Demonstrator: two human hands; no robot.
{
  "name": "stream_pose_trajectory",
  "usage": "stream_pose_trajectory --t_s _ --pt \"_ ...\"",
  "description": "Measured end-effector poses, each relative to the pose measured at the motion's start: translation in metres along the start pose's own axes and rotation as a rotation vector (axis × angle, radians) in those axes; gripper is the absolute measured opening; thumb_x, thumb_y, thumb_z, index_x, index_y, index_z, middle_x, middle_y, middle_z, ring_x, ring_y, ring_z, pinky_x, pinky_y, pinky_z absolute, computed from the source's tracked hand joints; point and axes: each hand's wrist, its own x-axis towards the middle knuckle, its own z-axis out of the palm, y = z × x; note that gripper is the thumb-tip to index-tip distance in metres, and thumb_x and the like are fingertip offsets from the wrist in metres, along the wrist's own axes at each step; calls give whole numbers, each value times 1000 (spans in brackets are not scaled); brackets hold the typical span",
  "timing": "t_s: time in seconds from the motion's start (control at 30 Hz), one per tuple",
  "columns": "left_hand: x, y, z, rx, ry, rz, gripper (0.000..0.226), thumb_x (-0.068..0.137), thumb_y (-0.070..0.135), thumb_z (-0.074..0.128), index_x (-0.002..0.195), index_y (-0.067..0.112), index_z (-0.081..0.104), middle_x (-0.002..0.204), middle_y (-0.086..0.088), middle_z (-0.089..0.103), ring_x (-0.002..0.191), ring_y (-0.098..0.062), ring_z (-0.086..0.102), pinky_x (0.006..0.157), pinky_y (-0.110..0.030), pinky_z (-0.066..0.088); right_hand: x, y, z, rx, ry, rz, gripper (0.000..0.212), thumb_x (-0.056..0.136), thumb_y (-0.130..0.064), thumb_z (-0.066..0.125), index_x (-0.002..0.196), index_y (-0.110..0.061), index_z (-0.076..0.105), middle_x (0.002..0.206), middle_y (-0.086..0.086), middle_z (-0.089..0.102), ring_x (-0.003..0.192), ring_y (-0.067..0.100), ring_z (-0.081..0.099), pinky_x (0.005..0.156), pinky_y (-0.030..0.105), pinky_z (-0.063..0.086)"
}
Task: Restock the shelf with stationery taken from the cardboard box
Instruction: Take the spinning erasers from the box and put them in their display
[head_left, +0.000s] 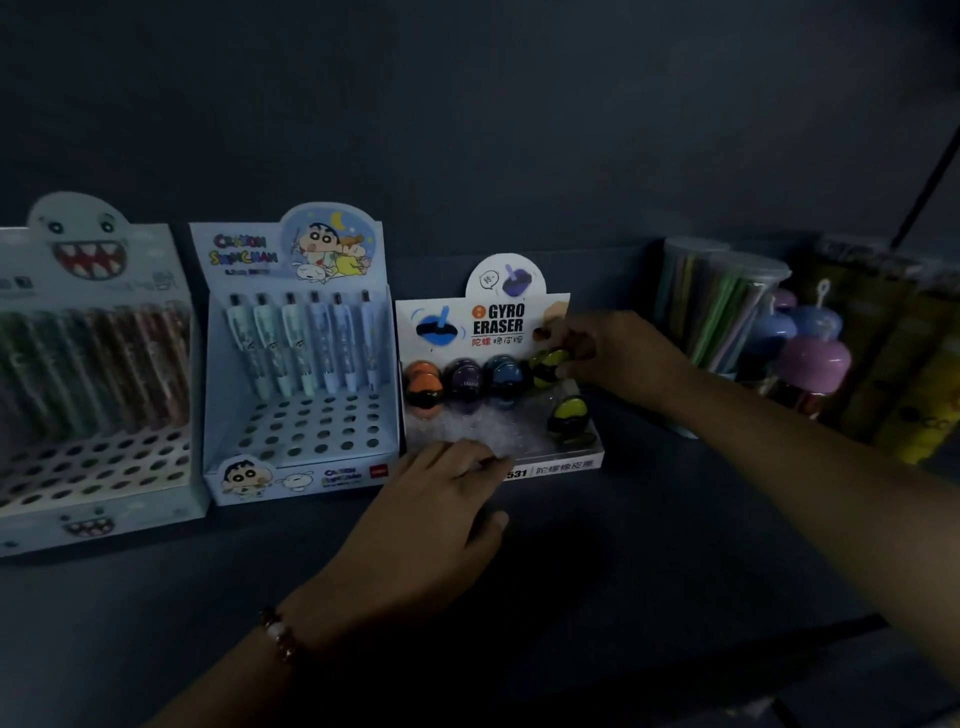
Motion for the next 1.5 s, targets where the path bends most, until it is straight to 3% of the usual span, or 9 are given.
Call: stream_pose_trajectory --t_s 0.23,0.43,0.6,0.7,0.8,0.9,1.1,1.3,1.5 --pt "2 -4 3 -54 19 -24 70 86 57 20 150 31 33 141 16 39 128 -2 27 101 -19 18 8 0 5 -155 -57 -23 33 81 -18 79 113 -17 72 119 3 70 100 17 67 91 36 51" --pt "2 -5 9 -36 63 -19 57 89 47 38 141 26 49 129 10 52 118 -7 39 95 -27 31 7 -3 14 -225 -5 -99 30 83 -15 76 112 -16 74 134 5 61 121 23 57 102 33 45" --pt "0 -2 8 -56 65 -12 61 87 52 29 142 31 46 132 16 46 122 -4 36 101 -25 26 1 -16 10 -375 -71 -81 29 92 -20 63 120 -24 70 136 3 59 121 26 57 100 38 46" --pt "-4 0 6 -108 75 1 55 90 47 37 141 31 48 131 17 45 123 -1 32 101 -22 22 -6 -29 1 -532 -219 -33 44 94 -14 51 137 -25 56 141 9 53 124 31 53 100 40 45" --pt "-5 -1 6 -153 101 4 50 90 40 43 138 31 51 131 15 46 125 -3 34 102 -22 22 -18 -38 -10 -537 -256 90 68 96 -7 47 155 -29 21 147 14 45 124 31 50 89 27 40" --pt "-5 0 5 -186 117 21 42 96 34 51 138 33 50 132 16 45 127 -6 34 108 -25 24 -45 -51 -22 -381 -119 149 59 100 -2 39 153 -24 26 154 9 39 133 26 44 90 15 30" --pt "-20 34 -3 -406 -40 272 43 96 32 56 138 42 51 140 25 44 128 7 35 107 -13 25 -191 -90 -25 -228 -42 256 49 104 -17 42 147 -40 38 154 -13 37 138 7 35 103 17 30" --pt "-95 104 2 -630 -214 625 41 94 47 54 134 42 54 138 29 49 131 8 41 104 -23 39 -402 -153 -5 -198 108 472 44 92 -34 59 135 -44 51 143 -22 46 132 -9 37 109 8 23" --pt "-198 197 56 -739 -495 790 40 89 53 55 129 52 54 138 36 43 132 12 36 101 -12 32 -602 -233 36 -101 228 853 44 84 -63 51 125 -71 37 143 -40 34 135 -13 29 108 15 26"
